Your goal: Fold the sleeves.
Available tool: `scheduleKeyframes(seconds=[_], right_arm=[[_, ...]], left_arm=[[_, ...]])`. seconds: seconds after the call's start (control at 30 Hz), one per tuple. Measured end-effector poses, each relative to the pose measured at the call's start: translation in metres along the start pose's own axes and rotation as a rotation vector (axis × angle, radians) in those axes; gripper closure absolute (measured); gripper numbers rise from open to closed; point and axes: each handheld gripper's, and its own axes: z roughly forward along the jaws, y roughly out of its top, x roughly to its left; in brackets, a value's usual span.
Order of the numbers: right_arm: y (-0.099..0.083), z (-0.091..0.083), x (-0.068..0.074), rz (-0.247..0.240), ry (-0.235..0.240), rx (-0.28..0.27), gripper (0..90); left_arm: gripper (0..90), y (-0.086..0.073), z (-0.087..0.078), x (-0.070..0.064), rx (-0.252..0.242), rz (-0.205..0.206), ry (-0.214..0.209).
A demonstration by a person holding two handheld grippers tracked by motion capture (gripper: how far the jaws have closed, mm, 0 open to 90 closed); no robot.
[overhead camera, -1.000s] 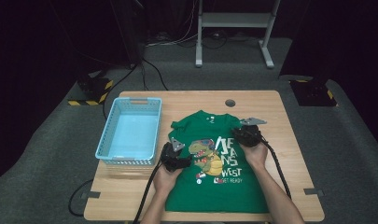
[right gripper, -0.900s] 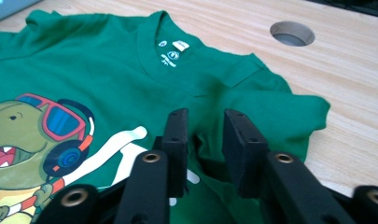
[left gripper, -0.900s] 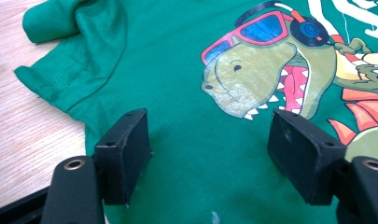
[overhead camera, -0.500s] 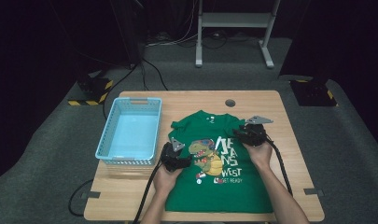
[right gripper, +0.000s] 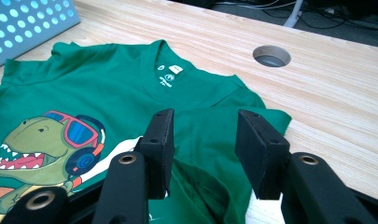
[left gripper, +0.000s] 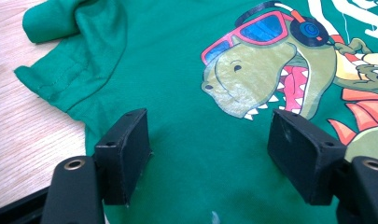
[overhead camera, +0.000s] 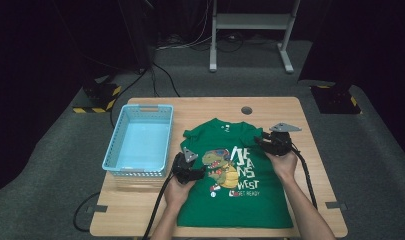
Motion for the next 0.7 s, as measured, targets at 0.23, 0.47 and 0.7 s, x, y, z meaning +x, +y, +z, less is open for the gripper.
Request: scheduleKeyframes(seconds=[0.23,0.47,0.7], right_arm=[[0.000,-0.010,-0.005,0.010,-0.015,-0.012,57.4],[-0.005,-0.019,-0.012,0.030,-0.023,-0.034,57.6],[-0.005,-0.027,-0.014,0.036,-0.023,-0.052,57.6]], left_arm=[[29.3,0.000,0.000,0.000,0.000,0.000,0.000],[29.3,0.000,0.000,0.000,0.000,0.001,0.000],[29.3,0.000,0.000,0.000,0.000,0.000,0.000]])
